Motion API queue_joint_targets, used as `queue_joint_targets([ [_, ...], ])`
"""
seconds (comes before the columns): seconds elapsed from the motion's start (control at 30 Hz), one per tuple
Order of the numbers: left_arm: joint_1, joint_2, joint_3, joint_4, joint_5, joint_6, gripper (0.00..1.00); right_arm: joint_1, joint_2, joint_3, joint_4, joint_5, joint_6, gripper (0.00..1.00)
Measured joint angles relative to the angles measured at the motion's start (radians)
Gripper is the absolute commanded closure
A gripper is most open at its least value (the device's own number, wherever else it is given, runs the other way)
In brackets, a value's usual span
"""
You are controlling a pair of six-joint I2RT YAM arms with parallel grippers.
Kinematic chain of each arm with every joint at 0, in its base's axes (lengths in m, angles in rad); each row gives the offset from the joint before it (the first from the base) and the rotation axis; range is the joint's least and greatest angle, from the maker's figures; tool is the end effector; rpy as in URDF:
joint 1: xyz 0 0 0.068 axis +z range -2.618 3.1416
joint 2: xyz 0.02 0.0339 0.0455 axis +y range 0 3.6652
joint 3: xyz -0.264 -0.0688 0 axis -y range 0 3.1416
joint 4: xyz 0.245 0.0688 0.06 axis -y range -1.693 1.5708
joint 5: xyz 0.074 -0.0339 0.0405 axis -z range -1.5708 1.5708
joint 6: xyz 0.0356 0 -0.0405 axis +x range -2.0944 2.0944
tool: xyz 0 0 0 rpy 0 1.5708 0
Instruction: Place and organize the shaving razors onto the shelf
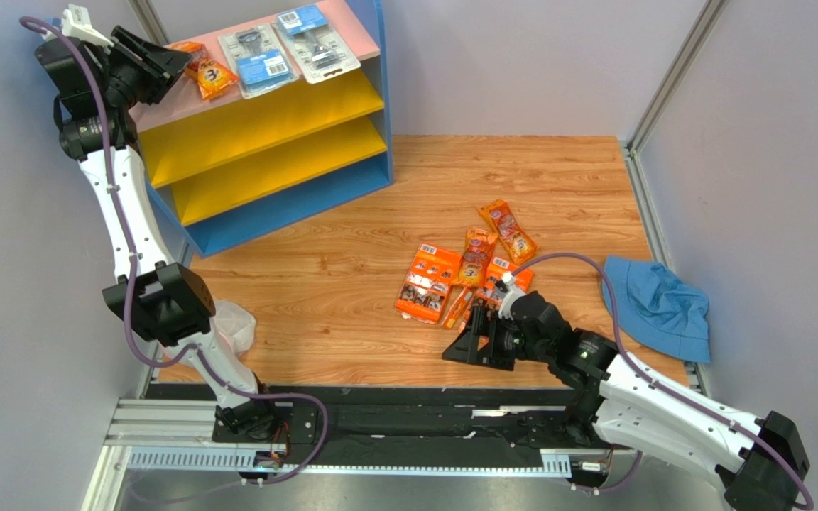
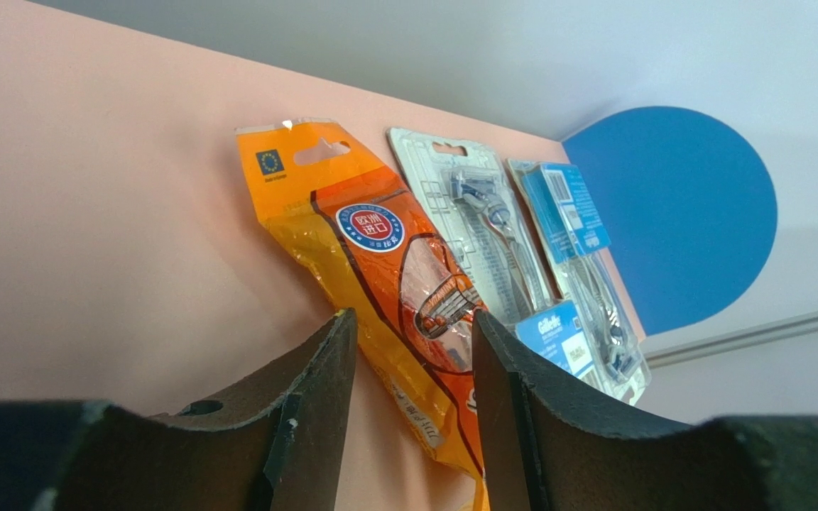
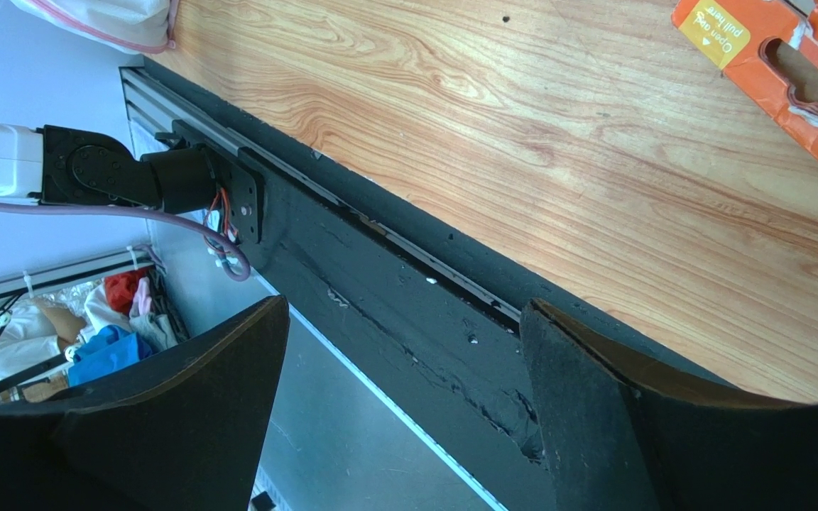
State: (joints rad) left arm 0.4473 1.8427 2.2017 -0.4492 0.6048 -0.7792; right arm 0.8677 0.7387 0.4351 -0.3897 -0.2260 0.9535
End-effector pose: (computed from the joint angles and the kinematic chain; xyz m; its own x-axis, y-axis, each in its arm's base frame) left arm 0.3713 0.1557 0.5008 -0.1665 -0.7210 -0.6726 0.0530 0.6746 -0.7363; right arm 0.0975 0.1273 0.2058 -0.9363 0.1244 -0.3284 -0.1579 0.6862 0.7101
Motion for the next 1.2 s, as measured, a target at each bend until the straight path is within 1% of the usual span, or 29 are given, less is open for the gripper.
queue_joint_targets([
  [0.4, -0.034, 0.041, -0.006, 0.076, 0.045, -0.072, 0.48, 0.006, -0.006, 0.000, 0.002, 0.001, 0.000, 0.16],
  [0.7, -0.034, 0.043, -0.011, 0.092, 0.025, -0.100, 0.47, 0.006, -0.020, 0.000, 0.004, 0.001, 0.000, 0.16],
  [0.8, -0.035, 0.013, -0.066, 0.138, -0.007, -0.111, 0.46, 0.007, -0.023, 0.000, 0.005, 0.001, 0.000, 0.16],
  [0.9, -0.043, -0.049, -0.150, 0.163, -0.058, -0.111, 0.46, 0.009, -0.034, -0.001, 0.005, 0.001, 0.000, 0.16],
  [1.07, -0.048, -0.166, -0.287, 0.175, -0.142, -0.107, 0.46, 0.011, -0.063, -0.012, 0.007, 0.002, 0.002, 0.16],
  [1.2, -0.045, -0.290, -0.441, 0.205, -0.224, -0.113, 0.46, 0.014, -0.083, -0.014, 0.006, 0.004, 0.004, 0.16],
])
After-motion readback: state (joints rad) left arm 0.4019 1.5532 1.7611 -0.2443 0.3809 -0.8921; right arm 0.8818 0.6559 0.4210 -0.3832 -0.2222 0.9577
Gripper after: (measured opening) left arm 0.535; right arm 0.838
